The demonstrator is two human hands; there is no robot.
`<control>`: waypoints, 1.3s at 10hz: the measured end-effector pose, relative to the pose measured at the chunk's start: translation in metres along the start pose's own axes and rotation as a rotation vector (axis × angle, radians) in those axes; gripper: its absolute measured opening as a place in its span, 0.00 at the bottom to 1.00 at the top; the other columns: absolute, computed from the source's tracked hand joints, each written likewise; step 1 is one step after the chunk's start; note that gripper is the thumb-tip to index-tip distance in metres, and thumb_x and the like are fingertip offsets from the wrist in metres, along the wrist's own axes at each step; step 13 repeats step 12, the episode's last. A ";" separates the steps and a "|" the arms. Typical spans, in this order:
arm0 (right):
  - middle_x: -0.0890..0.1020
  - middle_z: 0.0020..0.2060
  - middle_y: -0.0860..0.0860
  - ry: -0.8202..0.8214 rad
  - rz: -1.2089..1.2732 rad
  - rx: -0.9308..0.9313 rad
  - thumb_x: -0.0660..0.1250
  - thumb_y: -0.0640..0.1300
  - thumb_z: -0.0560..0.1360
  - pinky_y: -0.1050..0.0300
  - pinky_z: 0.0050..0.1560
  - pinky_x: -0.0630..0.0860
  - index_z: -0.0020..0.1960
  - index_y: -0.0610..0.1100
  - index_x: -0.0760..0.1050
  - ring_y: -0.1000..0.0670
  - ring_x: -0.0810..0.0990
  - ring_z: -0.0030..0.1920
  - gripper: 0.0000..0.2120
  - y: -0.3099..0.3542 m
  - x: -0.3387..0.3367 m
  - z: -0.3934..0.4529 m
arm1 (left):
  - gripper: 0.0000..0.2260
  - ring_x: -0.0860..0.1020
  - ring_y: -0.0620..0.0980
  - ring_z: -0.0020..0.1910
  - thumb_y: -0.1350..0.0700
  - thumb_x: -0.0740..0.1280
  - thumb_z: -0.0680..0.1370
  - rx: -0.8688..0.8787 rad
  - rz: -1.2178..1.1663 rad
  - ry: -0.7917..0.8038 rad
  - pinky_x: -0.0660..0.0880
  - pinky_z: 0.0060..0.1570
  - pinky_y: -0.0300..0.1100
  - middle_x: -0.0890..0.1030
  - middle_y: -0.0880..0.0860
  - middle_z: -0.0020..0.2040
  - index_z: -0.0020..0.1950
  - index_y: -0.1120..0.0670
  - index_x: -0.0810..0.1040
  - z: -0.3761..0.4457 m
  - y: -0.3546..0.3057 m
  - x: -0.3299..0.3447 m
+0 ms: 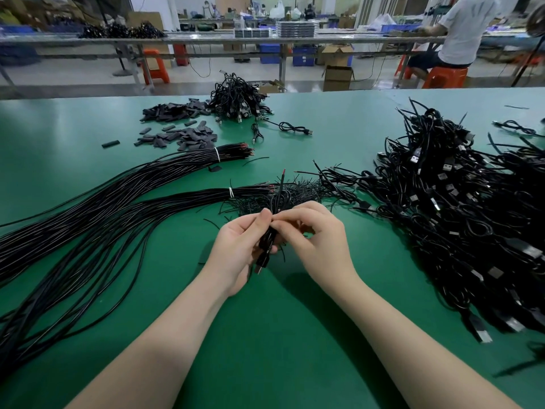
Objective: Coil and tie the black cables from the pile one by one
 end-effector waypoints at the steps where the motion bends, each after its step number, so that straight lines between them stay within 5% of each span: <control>1: 0.80 0.35 0.57 -0.010 0.243 0.198 0.77 0.42 0.69 0.63 0.42 0.75 0.45 0.53 0.77 0.53 0.80 0.39 0.11 -0.009 0.003 -0.003 | 0.11 0.81 0.45 0.36 0.48 0.70 0.69 -0.016 -0.026 0.006 0.76 0.32 0.36 0.86 0.54 0.43 0.42 0.54 0.86 0.001 0.000 -0.003; 2: 0.80 0.36 0.55 0.084 0.306 0.264 0.76 0.41 0.70 0.57 0.44 0.78 0.49 0.57 0.77 0.48 0.80 0.39 0.15 -0.015 0.005 -0.004 | 0.09 0.82 0.43 0.36 0.48 0.69 0.69 -0.019 0.023 0.063 0.76 0.32 0.35 0.86 0.50 0.41 0.40 0.50 0.87 -0.001 0.000 -0.002; 3: 0.81 0.37 0.47 0.169 0.209 0.187 0.73 0.44 0.71 0.53 0.42 0.76 0.41 0.58 0.79 0.43 0.79 0.38 0.09 -0.014 0.007 -0.004 | 0.08 0.82 0.43 0.35 0.50 0.68 0.70 -0.020 0.054 0.090 0.75 0.30 0.34 0.85 0.49 0.39 0.38 0.49 0.86 0.000 -0.001 -0.001; 5: 0.82 0.38 0.40 0.177 0.192 0.210 0.73 0.41 0.73 0.45 0.43 0.76 0.44 0.42 0.82 0.41 0.79 0.38 0.02 -0.021 0.007 -0.005 | 0.09 0.81 0.42 0.35 0.49 0.68 0.70 0.009 0.085 0.084 0.75 0.31 0.34 0.84 0.48 0.37 0.37 0.49 0.86 0.001 0.002 0.001; 6: 0.82 0.34 0.54 0.196 0.223 0.226 0.72 0.41 0.74 0.61 0.37 0.75 0.49 0.56 0.81 0.57 0.76 0.34 0.10 -0.017 0.009 -0.007 | 0.10 0.82 0.45 0.35 0.47 0.67 0.72 0.025 0.114 0.063 0.74 0.29 0.34 0.85 0.51 0.40 0.41 0.51 0.85 0.003 0.005 0.001; 7: 0.78 0.35 0.62 0.192 0.108 0.162 0.71 0.42 0.75 0.67 0.40 0.71 0.42 0.61 0.78 0.59 0.75 0.37 0.13 -0.013 0.007 -0.007 | 0.11 0.83 0.46 0.37 0.46 0.65 0.77 0.076 0.183 0.023 0.75 0.31 0.35 0.86 0.52 0.42 0.43 0.49 0.85 0.004 0.009 0.001; 9: 0.84 0.42 0.51 -0.066 0.427 0.288 0.63 0.38 0.79 0.58 0.49 0.79 0.50 0.49 0.76 0.53 0.82 0.46 0.07 0.014 -0.024 0.020 | 0.12 0.84 0.46 0.43 0.50 0.58 0.83 0.131 0.169 -0.110 0.78 0.40 0.35 0.85 0.48 0.42 0.57 0.51 0.79 0.004 0.011 0.000; 10: 0.81 0.41 0.59 -0.269 -0.025 0.134 0.61 0.48 0.79 0.63 0.46 0.78 0.55 0.53 0.75 0.58 0.81 0.43 0.07 0.031 -0.097 0.043 | 0.09 0.83 0.47 0.41 0.55 0.59 0.83 0.185 0.313 -0.068 0.78 0.39 0.37 0.84 0.47 0.42 0.54 0.46 0.79 0.000 0.010 0.003; 11: 0.76 0.53 0.42 -0.403 -0.926 0.048 0.58 0.49 0.76 0.45 0.54 0.75 0.67 0.50 0.66 0.37 0.76 0.52 0.19 0.022 -0.174 0.045 | 0.12 0.82 0.44 0.37 0.58 0.61 0.82 0.266 0.489 -0.010 0.79 0.39 0.39 0.83 0.44 0.40 0.53 0.41 0.78 -0.005 0.010 0.007; 12: 0.70 0.56 0.31 -0.211 -1.272 0.448 0.58 0.50 0.75 0.30 0.58 0.69 0.66 0.43 0.65 0.27 0.69 0.56 0.21 -0.022 -0.219 0.022 | 0.14 0.81 0.43 0.34 0.57 0.61 0.81 0.339 0.683 0.051 0.80 0.39 0.39 0.82 0.40 0.40 0.52 0.36 0.77 -0.011 0.011 0.011; 13: 0.70 0.56 0.31 -0.211 -1.272 0.448 0.58 0.50 0.75 0.30 0.58 0.69 0.66 0.43 0.65 0.27 0.69 0.56 0.21 -0.022 -0.219 0.022 | 0.14 0.81 0.43 0.34 0.57 0.61 0.81 0.339 0.683 0.051 0.80 0.39 0.39 0.82 0.40 0.40 0.52 0.36 0.77 -0.011 0.011 0.011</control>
Point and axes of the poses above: each hand's wrist, its own z-axis towards the middle knuckle, its own x-axis out of the palm, y = z × x, the point moved 4 cm from there along z, towards the middle knuckle
